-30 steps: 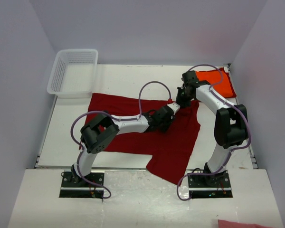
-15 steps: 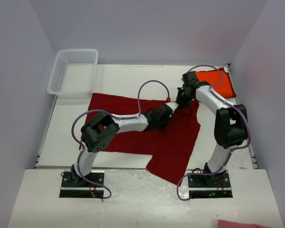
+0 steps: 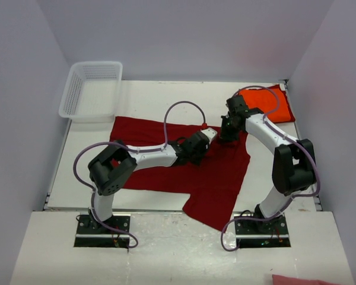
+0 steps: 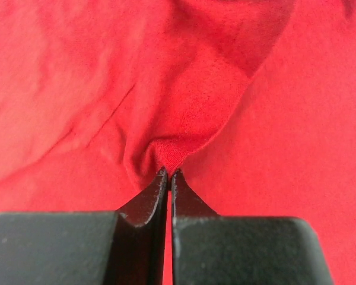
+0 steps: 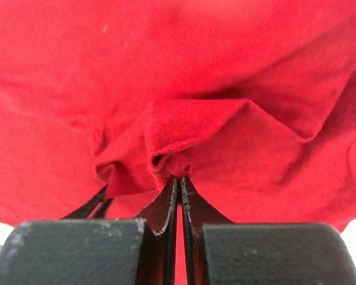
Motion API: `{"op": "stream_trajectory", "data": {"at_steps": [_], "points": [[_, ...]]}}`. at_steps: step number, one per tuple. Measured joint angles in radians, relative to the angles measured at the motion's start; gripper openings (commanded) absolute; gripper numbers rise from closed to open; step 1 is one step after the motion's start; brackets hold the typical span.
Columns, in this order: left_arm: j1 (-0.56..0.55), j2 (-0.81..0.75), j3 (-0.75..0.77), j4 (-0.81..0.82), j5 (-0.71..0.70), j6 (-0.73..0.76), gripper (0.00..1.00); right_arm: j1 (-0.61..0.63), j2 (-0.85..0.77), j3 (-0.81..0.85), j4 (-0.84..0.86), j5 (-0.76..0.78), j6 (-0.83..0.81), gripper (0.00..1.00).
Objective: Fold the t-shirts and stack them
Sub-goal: Fold the flattened tshirt in 1/3 of the way
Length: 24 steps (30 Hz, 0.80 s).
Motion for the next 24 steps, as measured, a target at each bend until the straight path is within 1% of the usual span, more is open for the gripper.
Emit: {"op": "stream_trajectory", "data": {"at_steps": [6,11,18,24], "points": [[-0.012,-0.121,-0.075,-0.029,0.003,0.000,0.00,0.026,-0.090,-0.069,-0.008,0.035,0.001,0.00],[-0.019,-0.197,-0.137,-0.039,0.044,0.000,0.00,0.029,-0.146,-0.143,-0.019,0.063,0.005,0.00],[-0.026,-0.222,-0.184,-0.063,0.092,0.004,0.00,0.058,-0.250,-0.220,-0.030,0.071,0.014,0.00],[-0.031,-0.226,-0.196,-0.080,0.106,0.019,0.00,0.111,-0.293,-0.281,-0.030,0.071,0.035,0.00]]}}
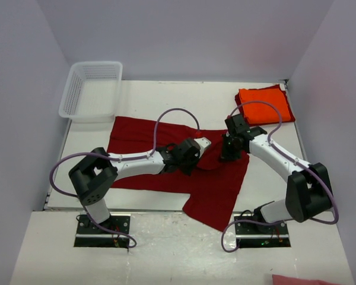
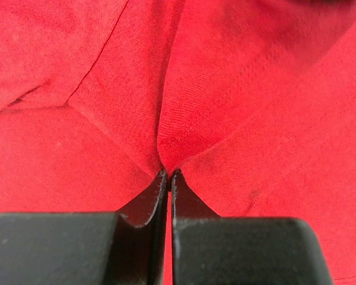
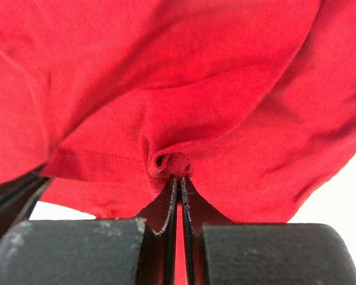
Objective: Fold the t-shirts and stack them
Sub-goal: Fold the flattened tshirt in 1/3 of the way
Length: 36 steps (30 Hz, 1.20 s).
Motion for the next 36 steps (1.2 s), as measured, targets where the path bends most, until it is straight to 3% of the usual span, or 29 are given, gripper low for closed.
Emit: {"op": "stream_trajectory", "data": {"at_steps": [9,12,13,14,17,19,22,26,30,33,34,36], "points": [[0.000,0.003,0.000,0.000,-0.003,0.027,0.01,0.068,-0.066,-0.127,0.006,0.004,0.062,0.00],[0.000,0.008,0.000,-0.001,-0.007,0.033,0.12,0.091,-0.121,-0.166,0.009,0.009,0.086,0.03],[0.000,0.008,0.000,-0.002,-0.010,0.034,0.22,0.098,-0.138,-0.177,0.008,0.010,0.093,0.08],[0.000,0.008,0.000,-0.001,-0.011,0.035,0.28,0.105,-0.153,-0.187,0.008,0.010,0.103,0.24],[0.000,0.008,0.000,-0.006,-0.031,0.034,0.39,0.137,-0.192,-0.217,0.006,0.017,0.132,0.38],[0.000,0.008,0.000,-0.010,-0.055,0.034,0.56,0.156,-0.223,-0.226,-0.002,0.022,0.148,0.48],[0.000,-0.001,0.000,-0.029,-0.097,0.027,0.63,0.167,-0.270,-0.212,-0.034,0.052,0.164,0.69],[0.000,-0.051,0.000,-0.048,-0.152,0.024,0.66,0.149,-0.246,-0.113,-0.091,0.139,0.157,0.70],[0.001,-0.079,0.040,-0.075,-0.209,0.023,0.68,0.046,-0.090,0.060,-0.101,0.187,0.111,0.66],[0.014,-0.074,0.094,-0.100,-0.227,0.018,0.68,-0.065,0.059,0.192,-0.091,0.206,0.057,0.57],[0.023,-0.074,0.103,-0.101,-0.224,0.014,0.68,-0.096,0.106,0.234,-0.089,0.207,0.040,0.47],[0.059,-0.074,0.109,-0.092,-0.200,0.003,0.68,-0.157,0.213,0.328,-0.089,0.204,0.006,0.38]]}}
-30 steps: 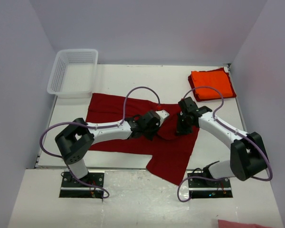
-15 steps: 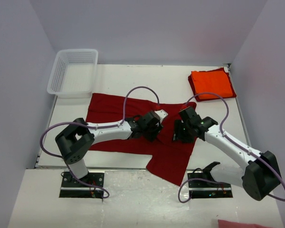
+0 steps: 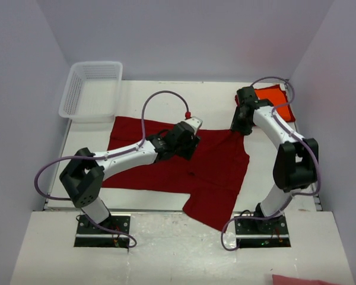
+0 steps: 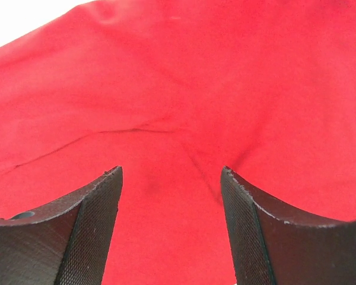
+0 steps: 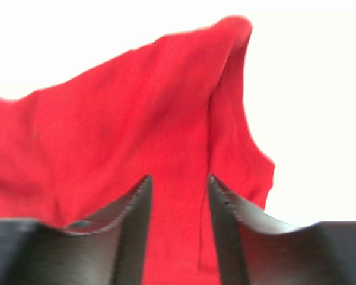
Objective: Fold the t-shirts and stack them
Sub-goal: Fold the flattened tshirt in 1/3 of the way
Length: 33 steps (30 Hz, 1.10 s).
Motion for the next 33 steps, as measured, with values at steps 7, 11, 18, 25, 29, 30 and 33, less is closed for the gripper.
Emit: {"op": "stream_trajectory", "data": {"at_steps": [7,11,18,25,29,30,33], "points": [[0.168,0.001,0.000,0.004,0.071,-0.025,0.68,-0.096,0.288,0.249,-0.040,-0.005,-0.072,0.33],[0.169,-0.002,0.000,0.005,0.096,-0.027,0.67,-0.099,0.319,0.269,-0.069,-0.008,-0.092,0.36],[0.163,-0.028,0.000,0.015,0.144,-0.031,0.67,-0.143,0.319,0.279,-0.082,-0.042,-0.114,0.47],[0.163,-0.037,-0.002,0.019,0.173,-0.031,0.67,-0.163,0.349,0.299,-0.082,-0.094,-0.124,0.45],[0.163,-0.064,-0.006,0.019,0.195,-0.031,0.67,-0.163,0.404,0.326,-0.082,-0.116,-0.129,0.42],[0.163,-0.072,-0.006,0.020,0.200,-0.031,0.67,-0.163,0.417,0.333,-0.083,-0.124,-0.130,0.41],[0.163,-0.095,-0.006,0.025,0.212,-0.031,0.67,-0.164,0.449,0.350,-0.082,-0.138,-0.132,0.36]]}}
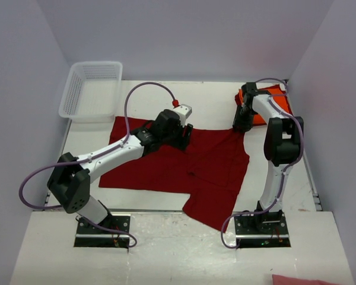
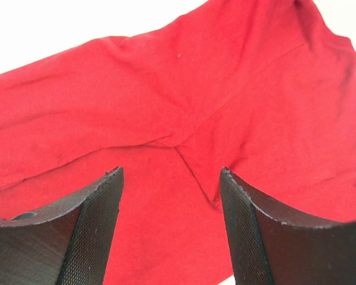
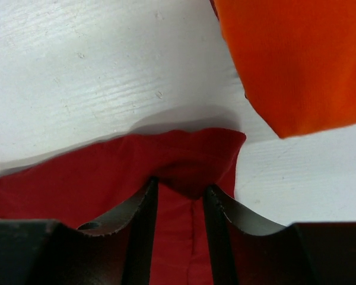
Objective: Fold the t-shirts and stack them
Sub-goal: Fold the flattened tshirt in 1/3 of the way
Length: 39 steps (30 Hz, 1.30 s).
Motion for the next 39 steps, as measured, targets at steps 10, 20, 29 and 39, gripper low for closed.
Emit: {"op": "stream_trajectory", "data": {"at_steps": [10,20,29,39], "points": [[0.000,-0.004,-0.007,0.026,0.032,-0.001,0.66,-0.003,0.025,0.038,-0.002,0.014,0.002,0.04],[0.000,0.061,-0.021,0.043,0.038,-0.006,0.66,-0.030,0.014,0.037,-0.004,0.067,0.008,0.00],[0.000,0.105,-0.032,0.045,0.028,-0.016,0.66,-0.053,0.000,0.037,-0.004,0.109,0.012,0.00],[0.000,0.110,-0.066,0.045,-0.048,-0.029,0.66,-0.102,-0.001,0.057,-0.010,0.132,0.019,0.39]]}}
